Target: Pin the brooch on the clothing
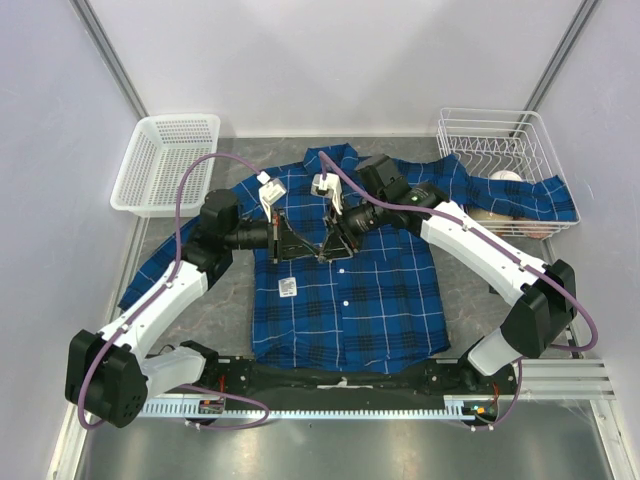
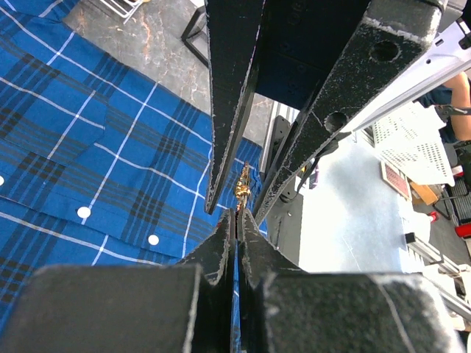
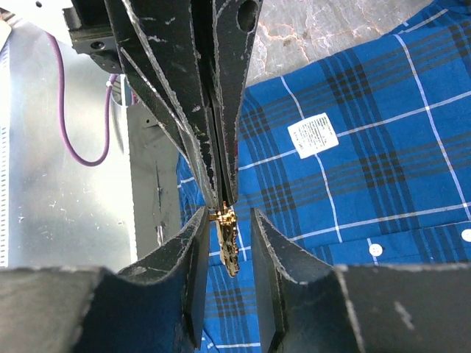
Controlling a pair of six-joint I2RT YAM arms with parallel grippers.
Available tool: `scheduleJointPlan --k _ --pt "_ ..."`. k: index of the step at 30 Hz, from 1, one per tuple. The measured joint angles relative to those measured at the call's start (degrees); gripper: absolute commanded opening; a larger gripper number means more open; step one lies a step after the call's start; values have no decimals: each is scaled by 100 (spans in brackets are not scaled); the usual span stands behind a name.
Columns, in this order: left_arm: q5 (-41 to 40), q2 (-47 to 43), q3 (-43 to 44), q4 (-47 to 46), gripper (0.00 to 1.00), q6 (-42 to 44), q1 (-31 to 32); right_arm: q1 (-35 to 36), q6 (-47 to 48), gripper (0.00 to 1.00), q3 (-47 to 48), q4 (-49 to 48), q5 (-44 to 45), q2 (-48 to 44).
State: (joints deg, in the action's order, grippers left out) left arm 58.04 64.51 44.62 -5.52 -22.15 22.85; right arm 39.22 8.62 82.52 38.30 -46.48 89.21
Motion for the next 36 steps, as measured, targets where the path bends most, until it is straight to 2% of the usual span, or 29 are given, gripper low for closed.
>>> scheduleJointPlan --k 4,7,8,10,11,15,20,25,36 --pt "-2 2 -2 85 2 20 -2 -50 149 38 28 155 -35 0" --pt "9 2 -2 101 2 39 -2 -199 282 46 155 433 -72 0" --pt "11 2 -2 105 2 46 -2 -258 332 54 212 509 -83 0" --pt "13 7 -2 116 2 57 -2 -352 400 58 299 625 -118 0" --pt "13 7 -2 116 2 61 -2 -382 444 63 334 658 -138 0" --pt "17 31 -2 114 2 74 -2 -382 531 71 380 737 -269 -2" --pt "15 74 -2 114 2 76 -2 -310 428 70 393 765 -273 -2" --pt "4 125 -2 114 2 72 -2 -72 92 66 391 490 105 -2" --pt "-212 120 -2 114 2 68 -2 160 -413 51 387 52 973 31"
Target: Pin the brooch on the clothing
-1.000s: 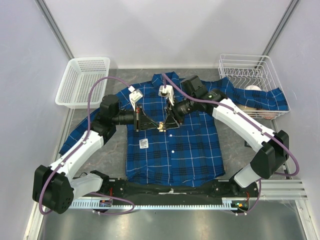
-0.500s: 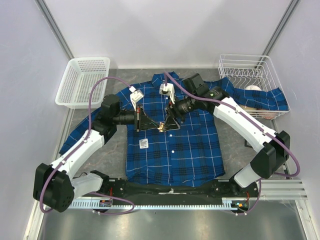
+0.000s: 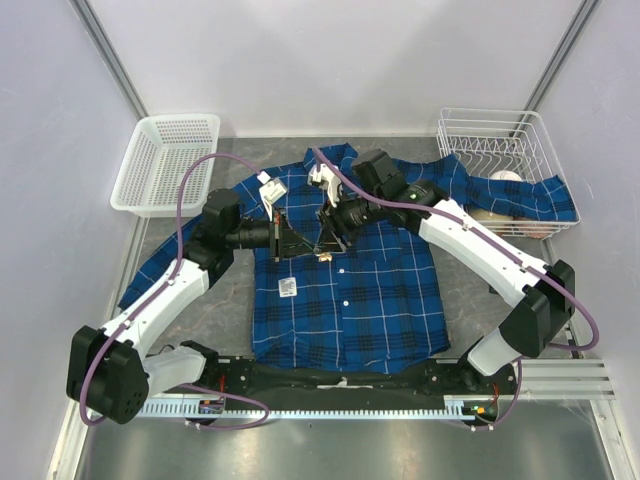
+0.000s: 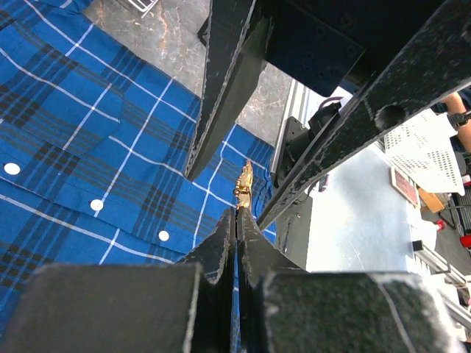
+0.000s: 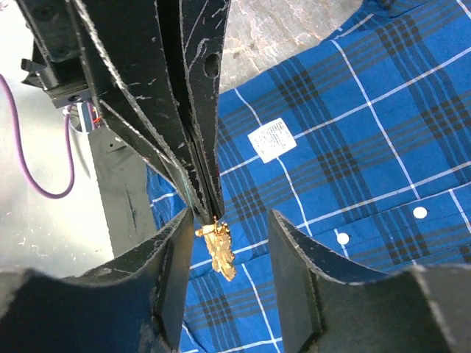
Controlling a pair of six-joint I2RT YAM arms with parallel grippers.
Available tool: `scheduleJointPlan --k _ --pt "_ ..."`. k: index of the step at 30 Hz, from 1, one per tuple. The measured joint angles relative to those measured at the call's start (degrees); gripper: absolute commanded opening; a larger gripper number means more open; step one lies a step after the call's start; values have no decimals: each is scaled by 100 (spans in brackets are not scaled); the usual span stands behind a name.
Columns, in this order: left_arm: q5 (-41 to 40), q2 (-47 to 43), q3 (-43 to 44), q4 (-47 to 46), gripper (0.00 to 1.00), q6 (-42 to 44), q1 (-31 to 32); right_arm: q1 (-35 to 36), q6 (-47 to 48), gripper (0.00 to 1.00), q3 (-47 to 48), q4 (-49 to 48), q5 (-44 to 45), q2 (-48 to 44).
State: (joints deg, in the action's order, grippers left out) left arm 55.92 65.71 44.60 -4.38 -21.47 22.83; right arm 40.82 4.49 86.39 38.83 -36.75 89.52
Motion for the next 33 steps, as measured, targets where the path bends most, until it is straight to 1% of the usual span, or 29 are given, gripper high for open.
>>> scheduleJointPlan --k 3,7,9,13,16,21,26,28,33 --pt "-48 -11 0 13 2 2 -2 70 42 50 -22 -20 168 37" --pt "-151 -11 0 96 2 -2 -26 149 155 41 -66 -22 372 39" --pt "-223 -11 0 140 2 -2 -26 195 197 38 -76 -17 472 39" --pt "-319 -11 0 181 2 2 -39 251 341 26 -76 -4 627 39" --pt "-332 -11 -2 212 2 9 -52 254 446 22 -76 44 649 39" --pt "-330 -11 -28 236 2 61 -50 260 649 20 -76 125 643 39" --pt "-330 -9 -33 256 2 103 -46 273 748 13 -72 173 643 39" --pt "-328 -9 -33 256 2 114 -46 273 750 13 -66 190 645 39" --pt "-337 -9 -33 256 2 122 -46 286 793 20 -37 234 721 39"
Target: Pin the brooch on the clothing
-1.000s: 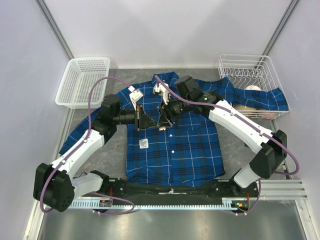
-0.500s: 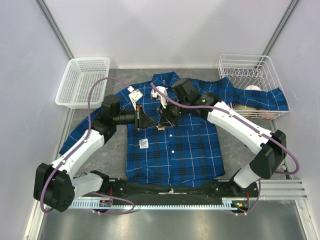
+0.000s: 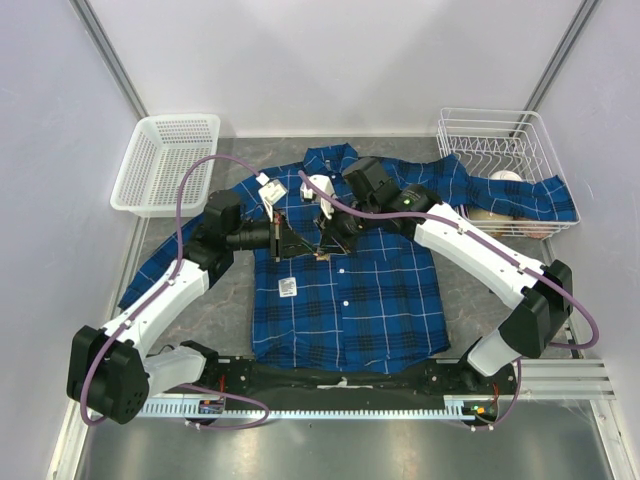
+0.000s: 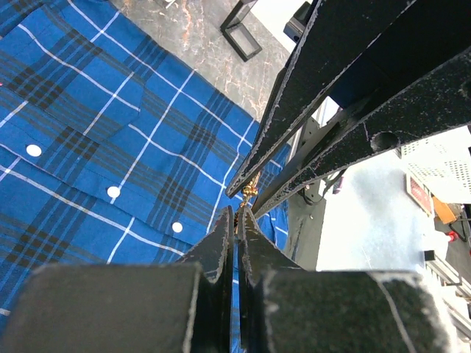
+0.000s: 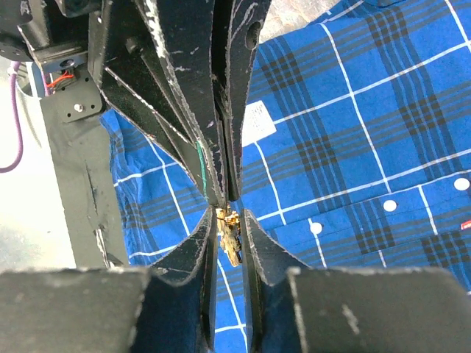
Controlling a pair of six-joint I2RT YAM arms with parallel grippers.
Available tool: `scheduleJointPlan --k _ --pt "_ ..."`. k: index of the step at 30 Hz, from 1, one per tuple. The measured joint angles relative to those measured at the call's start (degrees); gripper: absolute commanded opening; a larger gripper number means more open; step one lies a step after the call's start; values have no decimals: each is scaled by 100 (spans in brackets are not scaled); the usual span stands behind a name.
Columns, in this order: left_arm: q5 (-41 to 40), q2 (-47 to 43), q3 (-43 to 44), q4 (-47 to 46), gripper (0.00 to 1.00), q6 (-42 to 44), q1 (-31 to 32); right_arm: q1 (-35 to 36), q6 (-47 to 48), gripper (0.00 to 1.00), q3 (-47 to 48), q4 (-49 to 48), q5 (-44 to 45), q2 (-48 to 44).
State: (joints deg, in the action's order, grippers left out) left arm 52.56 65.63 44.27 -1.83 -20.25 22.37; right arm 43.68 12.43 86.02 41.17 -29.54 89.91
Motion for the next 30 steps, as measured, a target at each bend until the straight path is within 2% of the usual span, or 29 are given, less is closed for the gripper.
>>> scheduleJointPlan --k 13,21,22,26,30 --pt "9 13 0 33 2 127 59 37 627 31 155 337 33 26" --pt "26 39 2 282 2 264 24 -186 1029 35 157 929 251 26" --pt "42 39 2 282 2 275 24 -212 1043 38 157 960 247 26" --pt "170 39 4 289 2 328 22 -315 1075 59 157 1036 -13 26" --pt "485 79 44 304 2 490 22 -444 1156 60 157 1097 -656 26"
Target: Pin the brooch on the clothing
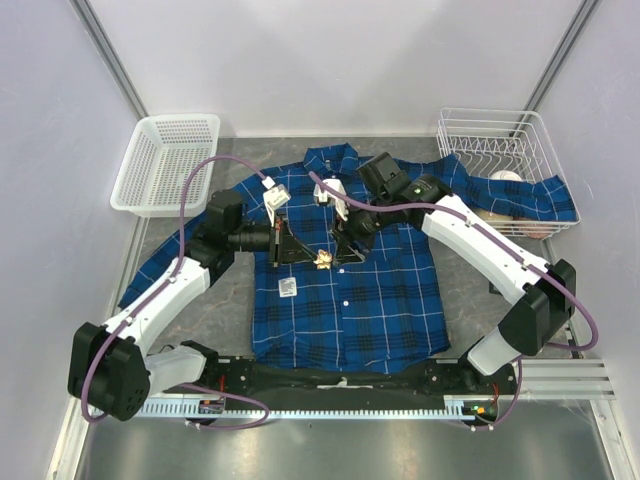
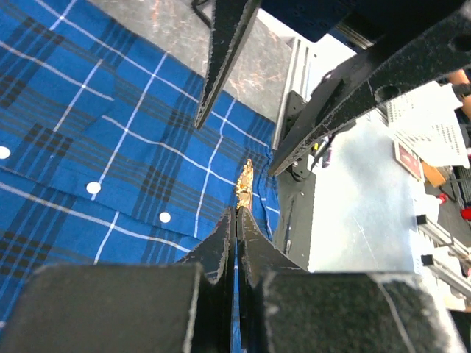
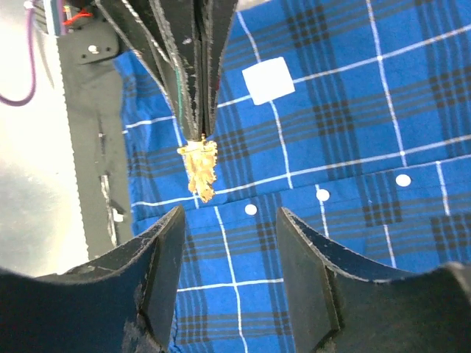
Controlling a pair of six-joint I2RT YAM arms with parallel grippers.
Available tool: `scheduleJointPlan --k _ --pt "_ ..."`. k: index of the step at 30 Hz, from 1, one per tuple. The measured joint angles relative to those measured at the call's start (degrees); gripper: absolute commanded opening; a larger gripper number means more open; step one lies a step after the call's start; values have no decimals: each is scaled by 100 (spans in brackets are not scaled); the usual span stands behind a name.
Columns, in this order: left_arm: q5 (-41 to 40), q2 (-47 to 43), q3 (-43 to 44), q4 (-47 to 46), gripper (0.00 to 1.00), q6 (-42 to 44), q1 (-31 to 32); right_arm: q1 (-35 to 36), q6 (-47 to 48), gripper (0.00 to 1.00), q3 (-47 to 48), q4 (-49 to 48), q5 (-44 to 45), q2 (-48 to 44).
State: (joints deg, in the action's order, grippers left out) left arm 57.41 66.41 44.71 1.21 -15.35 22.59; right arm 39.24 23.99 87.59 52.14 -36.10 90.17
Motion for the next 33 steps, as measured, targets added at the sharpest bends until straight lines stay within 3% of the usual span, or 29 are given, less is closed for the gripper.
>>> scheduleJointPlan --k 9,13,18,21,22,23,26,33 --pt "481 55 74 42 2 393 0 -68 -17 51 2 195 -1062 48" --pt "533 55 76 44 2 444 0 -68 -149 28 9 221 -1377 205" --pt "601 55 79 44 2 455 2 -79 -271 17 11 214 -1464 280" --pt "634 55 79 44 2 457 2 -85 -356 0 13 188 -1464 308" --pt "654 50 79 44 2 457 2 -90 -415 0 22 188 -1462 330" --pt "673 46 79 48 7 461 2 -94 -435 0 28 186 -1467 348" --pt "673 28 79 81 37 498 0 -111 -520 0 37 170 -1478 365" --pt "699 -369 9 164 46 623 -76 -151 -640 0 42 118 -1770 365"
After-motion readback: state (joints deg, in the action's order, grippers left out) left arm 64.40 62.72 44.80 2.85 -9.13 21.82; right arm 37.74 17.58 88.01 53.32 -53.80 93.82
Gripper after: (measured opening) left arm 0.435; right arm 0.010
